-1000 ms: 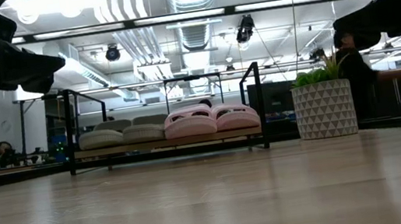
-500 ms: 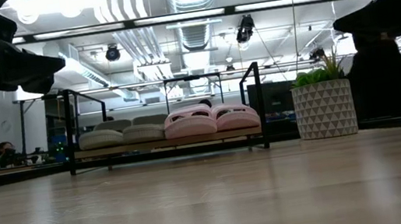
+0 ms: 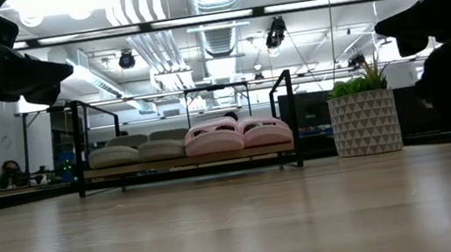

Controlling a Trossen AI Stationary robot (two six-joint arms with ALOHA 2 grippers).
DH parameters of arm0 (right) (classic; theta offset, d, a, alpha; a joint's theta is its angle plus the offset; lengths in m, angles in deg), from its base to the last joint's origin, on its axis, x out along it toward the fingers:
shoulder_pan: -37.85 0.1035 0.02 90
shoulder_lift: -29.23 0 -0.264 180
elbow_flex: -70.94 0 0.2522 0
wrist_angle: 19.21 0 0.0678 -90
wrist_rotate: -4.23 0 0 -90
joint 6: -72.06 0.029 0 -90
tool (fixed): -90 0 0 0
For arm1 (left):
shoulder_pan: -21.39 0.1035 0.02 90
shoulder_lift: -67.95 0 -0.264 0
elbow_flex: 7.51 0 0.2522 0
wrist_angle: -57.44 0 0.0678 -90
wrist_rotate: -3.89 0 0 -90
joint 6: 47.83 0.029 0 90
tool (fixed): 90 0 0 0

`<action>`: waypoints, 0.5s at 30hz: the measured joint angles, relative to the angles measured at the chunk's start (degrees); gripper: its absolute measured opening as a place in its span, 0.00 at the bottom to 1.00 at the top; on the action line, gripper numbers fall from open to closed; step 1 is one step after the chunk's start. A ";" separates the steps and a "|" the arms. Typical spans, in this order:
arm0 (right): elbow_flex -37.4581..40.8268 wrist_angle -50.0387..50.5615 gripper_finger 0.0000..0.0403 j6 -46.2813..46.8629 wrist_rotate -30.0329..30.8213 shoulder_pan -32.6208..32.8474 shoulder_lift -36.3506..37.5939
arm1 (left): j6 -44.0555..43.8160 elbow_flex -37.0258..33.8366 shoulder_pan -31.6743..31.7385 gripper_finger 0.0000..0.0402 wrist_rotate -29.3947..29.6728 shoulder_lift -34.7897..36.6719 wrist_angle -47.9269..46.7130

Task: Pick and place slides into the shelf
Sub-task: Return to Home Position

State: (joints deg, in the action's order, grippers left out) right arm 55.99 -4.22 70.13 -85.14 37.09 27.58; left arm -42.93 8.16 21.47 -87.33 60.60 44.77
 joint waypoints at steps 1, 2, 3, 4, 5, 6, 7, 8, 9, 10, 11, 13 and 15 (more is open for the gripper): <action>-0.01 0.00 0.02 0.00 0.00 0.00 0.00 | 0.01 0.00 0.02 0.00 0.01 -0.02 0.01; 0.00 0.00 0.02 0.00 0.00 -0.01 0.00 | 0.00 0.00 0.02 0.00 0.00 -0.08 -0.04; 0.00 0.00 0.02 0.00 0.01 0.01 0.00 | 0.01 0.00 0.00 0.00 -0.01 -0.09 -0.05; 0.00 0.00 0.02 0.00 0.00 -0.01 0.00 | 0.00 0.00 0.00 0.00 0.00 -0.05 -0.03; -0.02 0.00 0.02 0.00 -0.01 0.01 0.00 | 0.01 0.00 0.02 0.00 0.00 -0.04 -0.03; 0.00 0.00 0.02 0.00 0.00 -0.01 0.00 | 0.00 0.00 0.00 0.00 0.00 -0.10 -0.03; 0.00 0.00 0.02 0.00 -0.01 -0.01 0.00 | 0.00 0.00 -0.01 0.00 0.00 -0.12 -0.03; 0.00 0.00 0.02 0.00 0.01 -0.01 0.00 | -0.01 0.00 0.02 0.00 0.00 -0.05 -0.04; 0.00 0.00 0.02 0.00 0.01 -0.01 0.00 | 0.01 0.00 0.01 0.00 -0.01 -0.02 -0.03; 0.00 0.00 0.02 0.00 0.01 -0.01 0.00 | 0.00 0.00 0.01 0.00 0.00 -0.05 -0.01; 0.00 0.00 0.02 0.00 0.01 -0.01 0.00 | 0.01 0.00 0.02 0.00 0.01 -0.13 -0.03; 0.00 0.00 0.02 0.00 -0.01 0.00 0.00 | 0.01 0.00 0.01 0.00 -0.01 -0.09 -0.03; 0.00 0.00 0.02 0.00 -0.01 -0.01 0.00 | 0.00 0.00 0.02 0.00 0.00 -0.10 -0.03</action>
